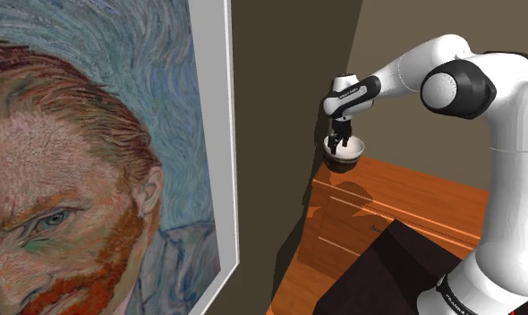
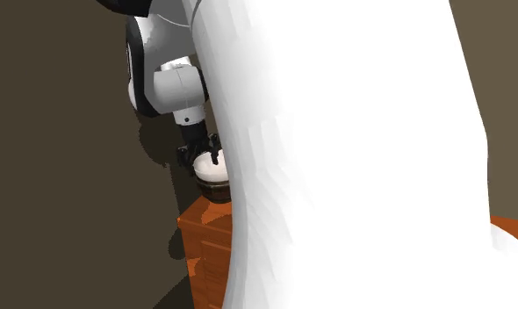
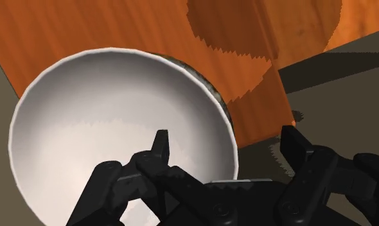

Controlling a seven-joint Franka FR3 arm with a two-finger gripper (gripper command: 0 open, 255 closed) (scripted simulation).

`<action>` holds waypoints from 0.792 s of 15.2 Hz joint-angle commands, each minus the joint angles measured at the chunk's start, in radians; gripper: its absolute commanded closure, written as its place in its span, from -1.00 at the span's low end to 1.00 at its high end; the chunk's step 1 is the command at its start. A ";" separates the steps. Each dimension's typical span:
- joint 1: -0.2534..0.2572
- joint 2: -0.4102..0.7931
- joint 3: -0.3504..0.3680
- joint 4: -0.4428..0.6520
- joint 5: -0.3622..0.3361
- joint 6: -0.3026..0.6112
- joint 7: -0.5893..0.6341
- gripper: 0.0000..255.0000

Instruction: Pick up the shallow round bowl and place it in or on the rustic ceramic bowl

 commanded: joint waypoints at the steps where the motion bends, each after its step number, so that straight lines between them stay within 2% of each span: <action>1: 0.012 0.052 0.012 0.115 0.007 -0.070 0.021 -1.00; 5: 0.022 0.013 0.010 0.186 0.000 -0.180 0.024 -1.00; 12: 0.023 0.013 0.009 0.186 0.001 -0.180 0.024 -1.00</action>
